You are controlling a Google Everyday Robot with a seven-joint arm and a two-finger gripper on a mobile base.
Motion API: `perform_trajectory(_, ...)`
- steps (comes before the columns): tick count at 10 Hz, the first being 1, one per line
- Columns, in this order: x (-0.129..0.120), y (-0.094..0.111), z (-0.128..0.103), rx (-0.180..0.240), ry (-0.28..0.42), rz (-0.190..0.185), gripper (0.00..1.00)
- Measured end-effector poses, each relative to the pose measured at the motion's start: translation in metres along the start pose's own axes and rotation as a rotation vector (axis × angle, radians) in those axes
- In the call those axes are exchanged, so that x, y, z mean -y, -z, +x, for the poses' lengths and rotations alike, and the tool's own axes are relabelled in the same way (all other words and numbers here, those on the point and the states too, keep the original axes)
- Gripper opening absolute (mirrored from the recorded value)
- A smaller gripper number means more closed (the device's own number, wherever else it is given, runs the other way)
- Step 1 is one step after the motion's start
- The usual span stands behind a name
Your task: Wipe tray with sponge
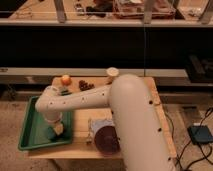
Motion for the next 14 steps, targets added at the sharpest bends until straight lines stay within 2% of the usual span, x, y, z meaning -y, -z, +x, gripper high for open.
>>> perform_trajectory(4,0.038,-0.009,-0.032,0.029,0.092,0.011,0.00)
perform_trajectory(7,0.052,-0.015,-0.038,0.036,0.123,0.005,0.00)
perform_trajectory(10,0.082,-0.015,-0.013,0.016,0.123,0.007,0.00)
perform_trajectory(14,0.138,-0.018,0.010,0.007,0.139,0.011,0.00)
